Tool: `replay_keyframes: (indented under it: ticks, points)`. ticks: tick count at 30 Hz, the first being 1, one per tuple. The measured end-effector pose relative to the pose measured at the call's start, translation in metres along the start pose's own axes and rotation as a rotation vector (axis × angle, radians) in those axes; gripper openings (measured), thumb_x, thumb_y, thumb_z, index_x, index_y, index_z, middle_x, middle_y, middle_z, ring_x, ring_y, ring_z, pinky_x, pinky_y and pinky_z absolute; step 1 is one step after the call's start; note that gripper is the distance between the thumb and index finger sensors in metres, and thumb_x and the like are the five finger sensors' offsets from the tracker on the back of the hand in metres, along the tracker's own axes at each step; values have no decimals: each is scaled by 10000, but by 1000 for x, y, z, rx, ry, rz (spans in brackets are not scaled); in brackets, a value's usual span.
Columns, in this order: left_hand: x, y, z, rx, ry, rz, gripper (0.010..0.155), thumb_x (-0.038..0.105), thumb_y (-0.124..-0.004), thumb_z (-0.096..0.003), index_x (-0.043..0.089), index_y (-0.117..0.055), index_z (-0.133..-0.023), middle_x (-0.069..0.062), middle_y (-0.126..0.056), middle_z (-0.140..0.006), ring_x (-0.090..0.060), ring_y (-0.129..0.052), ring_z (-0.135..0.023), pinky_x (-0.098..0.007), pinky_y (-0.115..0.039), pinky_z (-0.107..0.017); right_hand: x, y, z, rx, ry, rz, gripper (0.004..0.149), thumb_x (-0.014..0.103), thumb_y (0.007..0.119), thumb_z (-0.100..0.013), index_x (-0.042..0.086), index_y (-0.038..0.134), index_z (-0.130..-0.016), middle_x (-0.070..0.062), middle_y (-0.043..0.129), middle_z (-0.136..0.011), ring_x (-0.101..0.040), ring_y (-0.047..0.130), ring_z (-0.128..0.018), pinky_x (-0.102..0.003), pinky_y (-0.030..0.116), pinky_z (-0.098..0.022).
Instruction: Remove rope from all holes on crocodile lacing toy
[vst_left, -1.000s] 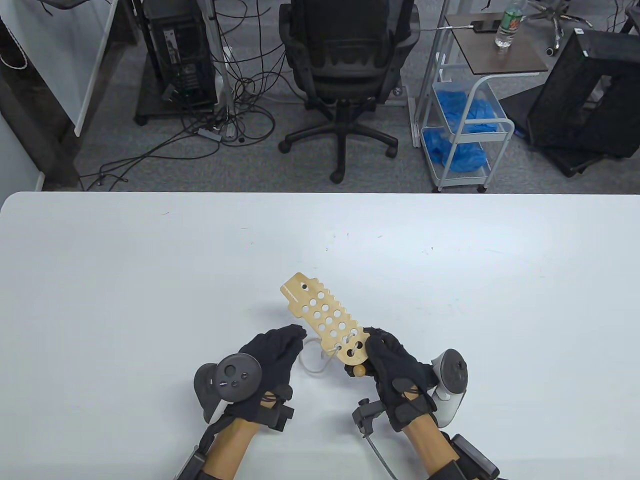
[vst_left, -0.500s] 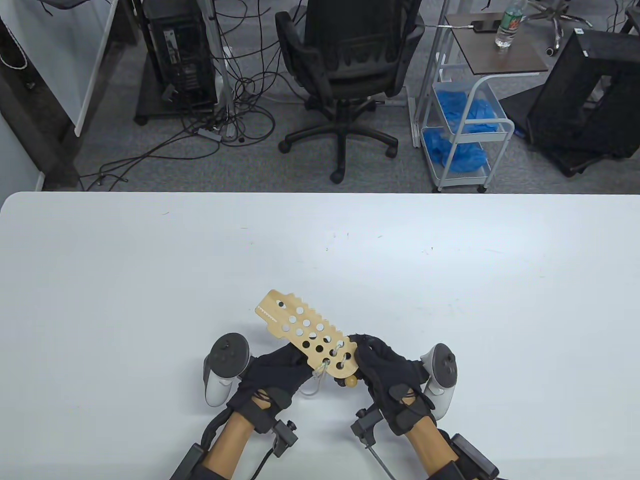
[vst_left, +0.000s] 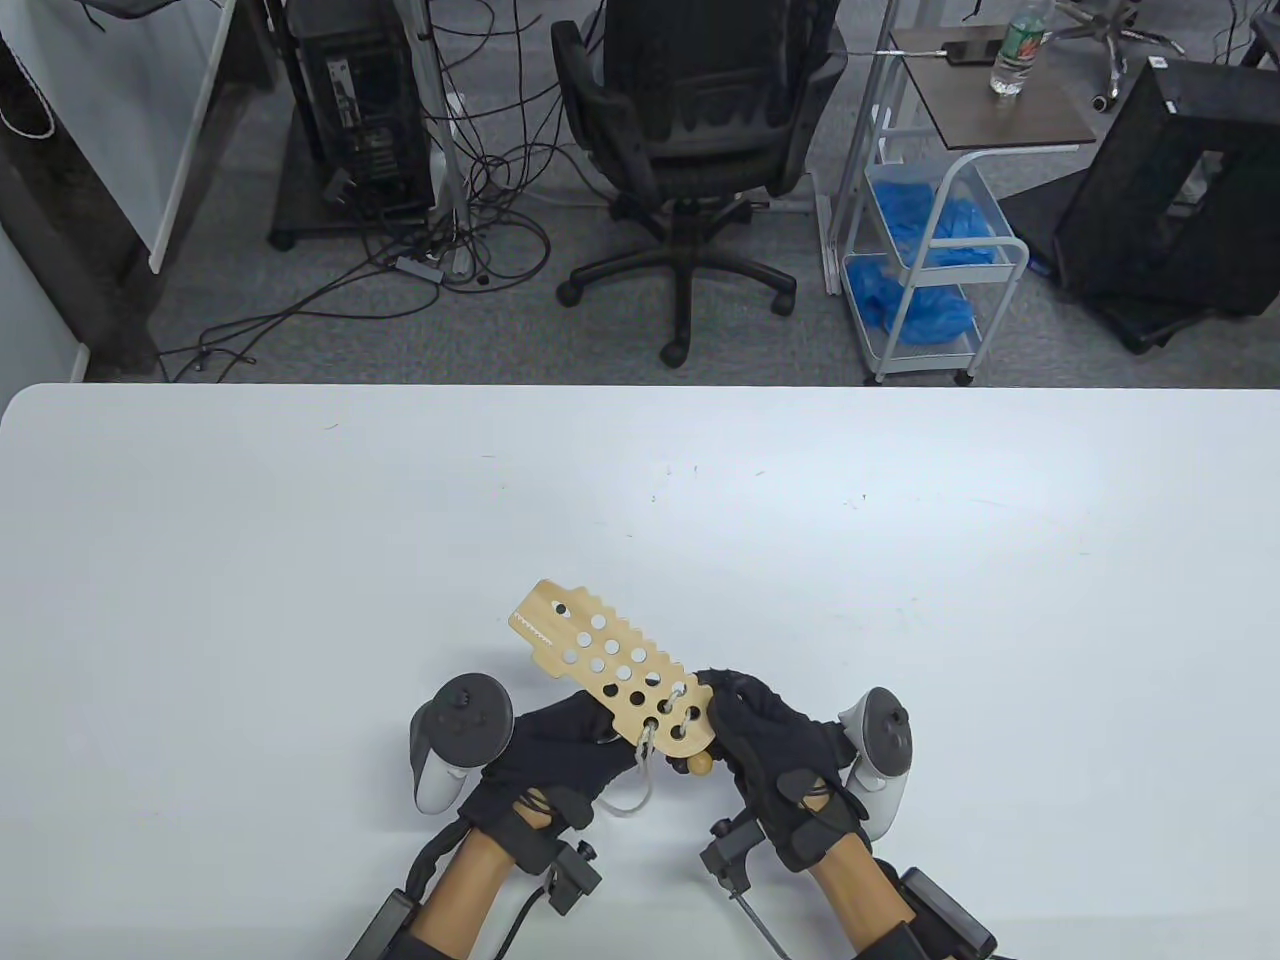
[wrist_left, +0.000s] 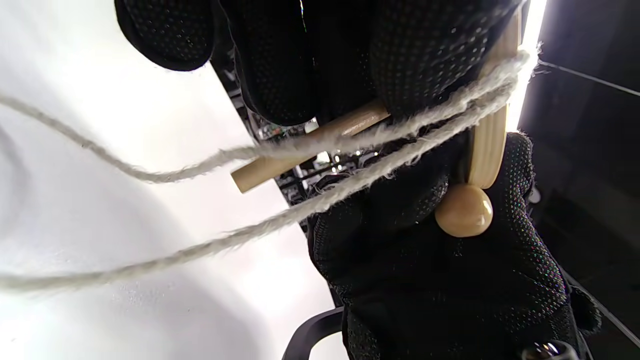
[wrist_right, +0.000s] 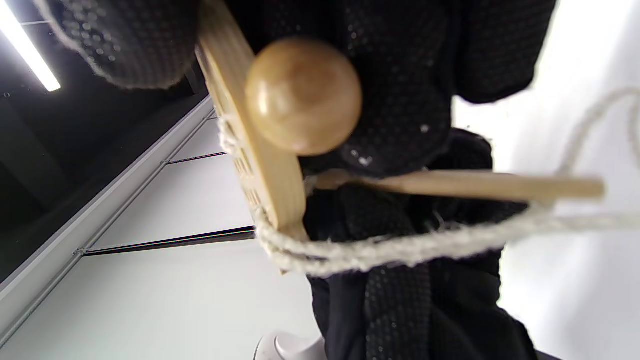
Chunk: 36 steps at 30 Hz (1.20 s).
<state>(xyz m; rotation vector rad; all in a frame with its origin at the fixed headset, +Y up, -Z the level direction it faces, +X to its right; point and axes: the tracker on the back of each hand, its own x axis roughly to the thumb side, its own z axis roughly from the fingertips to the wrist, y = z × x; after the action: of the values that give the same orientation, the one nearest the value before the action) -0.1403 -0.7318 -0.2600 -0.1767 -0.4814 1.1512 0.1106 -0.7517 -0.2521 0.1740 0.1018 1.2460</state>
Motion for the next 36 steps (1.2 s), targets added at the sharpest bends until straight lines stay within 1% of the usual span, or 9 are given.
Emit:
replay_keyframes:
  ticks: [4, 9, 19, 29, 36]
  points:
    - [0, 2, 1, 29, 11, -34, 516, 332, -869, -468, 426, -796, -970, 42, -963, -883, -221, -888, -806, -576, -711, -658, 1, -1, 0, -2, -2, 9, 487, 384, 829, -403, 85, 819, -788, -178, 980, -609, -361, 1007, -420, -603, 777, -438]
    - [-1, 7, 3, 78, 30, -58, 489, 301, -855, -477, 418, -818, -950, 23, -930, -908, -232, -862, -823, -588, -689, -671, 0, -3, -1, -8, 1, 18, 486, 382, 829, -404, 87, 817, -790, -178, 979, -611, -364, 1005, -422, -606, 774, -440]
    - [-8, 22, 8, 215, 86, -63, 464, 312, -860, -475, 431, -793, -919, 57, -926, -934, -216, -867, -849, -582, -700, -673, 1, -14, -3, -44, 7, 40, 483, 379, 827, -407, 90, 815, -794, -178, 975, -619, -367, 1002, -433, -608, 769, -448]
    - [-15, 36, 13, 307, 139, -73, 450, 332, -857, -477, 432, -795, -912, 54, -913, -953, -214, -861, -862, -573, -706, -672, 1, -34, -2, -166, 57, 74, 488, 382, 824, -411, 85, 809, -797, -183, 969, -623, -367, 998, -437, -608, 766, -452]
    - [-18, 48, 17, 376, 176, -145, 451, 339, -857, -476, 432, -796, -913, 36, -895, -959, -216, -852, -860, -570, -701, -674, 3, -52, -3, -250, 63, 66, 489, 382, 821, -414, 82, 804, -800, -183, 967, -624, -366, 999, -437, -607, 766, -451]
